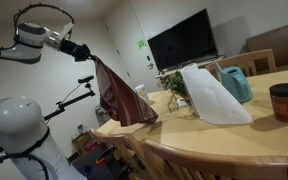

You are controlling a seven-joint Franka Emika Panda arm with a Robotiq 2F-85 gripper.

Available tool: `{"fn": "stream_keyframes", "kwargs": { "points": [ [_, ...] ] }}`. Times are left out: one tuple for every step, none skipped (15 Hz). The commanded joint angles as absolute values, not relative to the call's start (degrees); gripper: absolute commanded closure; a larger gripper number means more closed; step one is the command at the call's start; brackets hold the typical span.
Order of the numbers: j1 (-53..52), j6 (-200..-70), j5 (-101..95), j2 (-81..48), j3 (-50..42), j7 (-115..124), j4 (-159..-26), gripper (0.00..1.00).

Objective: Pick up the cloth and put it back down neatly

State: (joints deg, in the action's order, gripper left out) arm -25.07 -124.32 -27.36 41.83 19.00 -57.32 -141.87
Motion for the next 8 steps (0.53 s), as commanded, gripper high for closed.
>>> {"fn": "stream_keyframes", "kwargs": {
  "points": [
    [-21.94,-125.96,-32.06,44.92,19.37,-51.05,-139.77,0.99],
    [-21.02,-126.31,-33.40,45.54,19.49,-49.08,-139.16,0.99],
    [-20.40,-127.30,-34.75,46.18,19.24,-46.98,-138.92,0.99],
    [-19.65,-127.73,-36.28,46.67,19.22,-44.85,-138.49,0.99],
    [-19.26,-128.27,-37.48,47.02,19.00,-42.98,-138.25,0.99],
    [-19.57,-128.89,-37.98,47.36,18.37,-41.67,-138.02,0.99],
    [-19.40,-129.40,-38.88,47.76,18.16,-40.30,-137.87,0.99],
    [-20.06,-129.24,-38.72,47.93,17.60,-40.07,-137.52,0.99]
  ]
}}
